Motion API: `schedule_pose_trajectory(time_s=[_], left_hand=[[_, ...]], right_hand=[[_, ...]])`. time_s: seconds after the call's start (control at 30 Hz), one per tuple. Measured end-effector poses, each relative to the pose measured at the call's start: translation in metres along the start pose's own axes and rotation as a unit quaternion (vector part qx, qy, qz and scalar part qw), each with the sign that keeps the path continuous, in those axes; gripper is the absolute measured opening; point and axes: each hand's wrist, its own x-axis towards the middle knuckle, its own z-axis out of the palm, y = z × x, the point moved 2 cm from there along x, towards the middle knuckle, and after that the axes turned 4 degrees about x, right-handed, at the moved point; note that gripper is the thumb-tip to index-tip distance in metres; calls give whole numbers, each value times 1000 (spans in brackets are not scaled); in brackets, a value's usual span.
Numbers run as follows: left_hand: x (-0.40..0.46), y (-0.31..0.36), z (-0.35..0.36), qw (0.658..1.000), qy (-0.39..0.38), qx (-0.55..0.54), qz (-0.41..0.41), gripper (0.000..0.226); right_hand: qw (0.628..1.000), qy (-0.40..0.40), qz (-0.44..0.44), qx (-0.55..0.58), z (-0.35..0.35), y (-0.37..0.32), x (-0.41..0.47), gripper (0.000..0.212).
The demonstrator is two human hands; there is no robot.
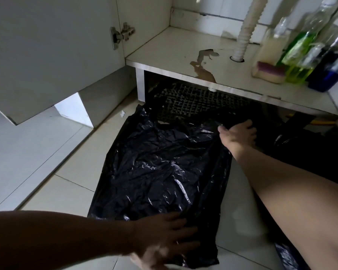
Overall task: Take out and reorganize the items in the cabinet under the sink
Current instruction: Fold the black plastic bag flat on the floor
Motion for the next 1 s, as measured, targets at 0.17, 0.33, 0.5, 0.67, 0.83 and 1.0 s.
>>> schedule_pose_trajectory(time_s=[0.17,0.33,0.5,0.67,0.83,1.0], left_hand=[[-38,-35,-13,932,-60,-106,-343,81],[-93,-59,11,867,-211,-126,-433,101],[-124,-60,21,853,-290,-162,-403,101],[-118,-63,4,876,-247,-152,-385,112],[-127,-56,-1,899,-293,-157,-287,134],[-145,-61,4,883,-367,-178,-233,143]], right_hand=[[911,54,-392,-114,32,16,-76,64],[899,-172,-352,-197,75,70,-134,71],[901,-211,-292,-241,77,117,-116,69],[900,-173,-317,-245,73,94,-134,76],[830,-214,-480,-185,69,96,-214,80],[742,-279,-561,-238,65,131,-220,88]])
